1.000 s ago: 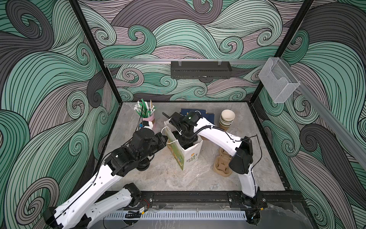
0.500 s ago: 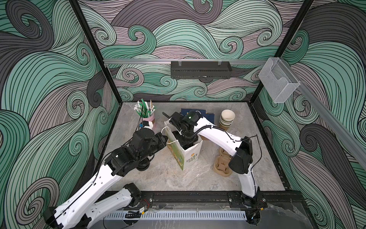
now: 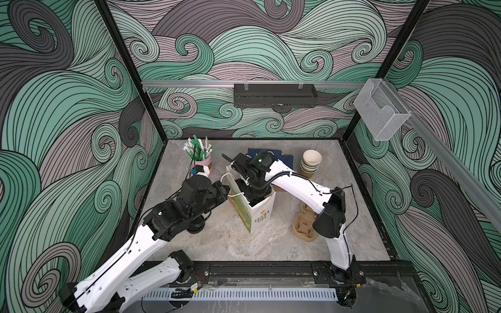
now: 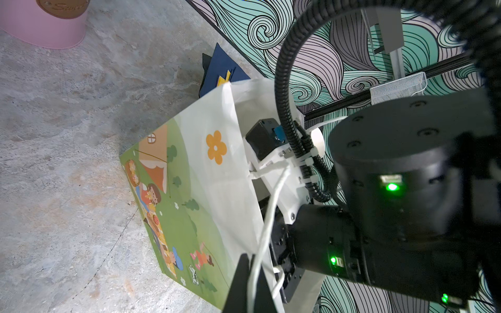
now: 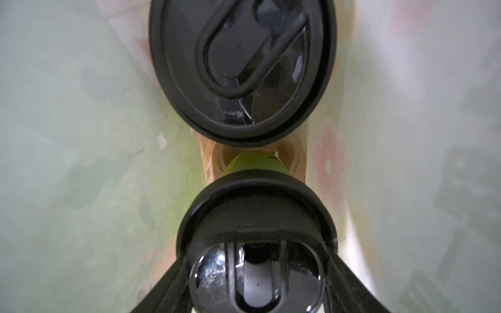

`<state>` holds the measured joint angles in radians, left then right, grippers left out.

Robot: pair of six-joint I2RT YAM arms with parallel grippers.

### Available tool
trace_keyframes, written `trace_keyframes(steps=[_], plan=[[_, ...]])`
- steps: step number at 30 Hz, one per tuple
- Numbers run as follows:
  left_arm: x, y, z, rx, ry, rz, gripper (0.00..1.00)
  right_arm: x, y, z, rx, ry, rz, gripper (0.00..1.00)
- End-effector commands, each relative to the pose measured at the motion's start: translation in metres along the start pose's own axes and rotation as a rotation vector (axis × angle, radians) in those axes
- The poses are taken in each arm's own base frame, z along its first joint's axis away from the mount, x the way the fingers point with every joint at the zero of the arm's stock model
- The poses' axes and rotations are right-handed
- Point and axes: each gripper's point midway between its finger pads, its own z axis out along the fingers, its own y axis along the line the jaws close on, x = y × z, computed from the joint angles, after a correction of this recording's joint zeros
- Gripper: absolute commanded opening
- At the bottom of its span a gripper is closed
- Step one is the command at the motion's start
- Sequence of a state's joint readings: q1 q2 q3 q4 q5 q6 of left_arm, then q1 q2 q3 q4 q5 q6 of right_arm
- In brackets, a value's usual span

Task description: Pack the takeout coffee

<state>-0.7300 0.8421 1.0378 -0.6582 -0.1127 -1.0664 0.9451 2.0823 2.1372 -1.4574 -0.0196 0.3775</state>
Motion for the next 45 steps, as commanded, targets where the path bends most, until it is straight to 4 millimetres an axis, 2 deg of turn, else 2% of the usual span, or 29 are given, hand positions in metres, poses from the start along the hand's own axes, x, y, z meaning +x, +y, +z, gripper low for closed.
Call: trace_keyframes(steps=[1, 22, 45], plan=[[-0.007, -0.008, -0.009, 0.019, -0.022, 0.017, 0.0, 0.008, 0.002, -0.005, -0.001, 0.022, 0.008, 0.55], [-0.007, -0.003, -0.013, 0.011, -0.028, 0.01, 0.0, -0.003, 0.004, 0.028, 0.016, 0.035, 0.009, 0.54], [-0.006, -0.001, -0.014, 0.009, -0.031, 0.008, 0.0, -0.003, 0.003, 0.063, 0.031, 0.064, 0.009, 0.52]])
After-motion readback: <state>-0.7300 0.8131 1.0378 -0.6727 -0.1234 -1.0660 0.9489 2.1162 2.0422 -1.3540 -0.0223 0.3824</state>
